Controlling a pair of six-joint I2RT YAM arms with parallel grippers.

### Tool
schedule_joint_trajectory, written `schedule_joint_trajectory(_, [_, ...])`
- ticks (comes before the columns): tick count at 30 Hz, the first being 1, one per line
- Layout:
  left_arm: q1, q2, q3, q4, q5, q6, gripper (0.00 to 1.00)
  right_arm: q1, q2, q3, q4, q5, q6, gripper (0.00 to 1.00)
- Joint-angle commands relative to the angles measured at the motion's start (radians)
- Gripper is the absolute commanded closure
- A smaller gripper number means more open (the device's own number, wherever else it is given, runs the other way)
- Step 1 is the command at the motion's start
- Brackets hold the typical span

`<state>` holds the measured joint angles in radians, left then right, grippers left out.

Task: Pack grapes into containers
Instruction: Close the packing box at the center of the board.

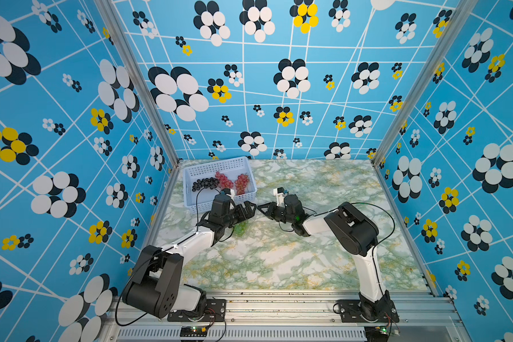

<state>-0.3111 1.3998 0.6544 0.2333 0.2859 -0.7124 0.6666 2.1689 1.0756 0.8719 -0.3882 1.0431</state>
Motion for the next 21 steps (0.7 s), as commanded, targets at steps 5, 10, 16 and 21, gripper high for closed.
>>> schedule_joint_trajectory(5, [0.029, -0.025, 0.0, -0.107, 0.012, 0.036, 0.0, -0.019, -0.044, -0.022, -0.19, 0.032, -0.053, 0.74])
schedule_joint_trajectory(10, [0.051, -0.08, 0.049, -0.189, 0.006, 0.064, 0.0, -0.043, -0.141, -0.023, -0.272, 0.047, -0.092, 0.54])
schedule_joint_trajectory(16, [0.092, -0.165, 0.095, -0.311, -0.013, 0.095, 0.01, -0.042, -0.246, -0.049, -0.374, 0.077, -0.136, 0.29])
schedule_joint_trajectory(21, [0.128, -0.21, 0.114, -0.489, -0.106, 0.081, 0.0, -0.042, -0.32, -0.059, -0.482, 0.089, -0.178, 0.08])
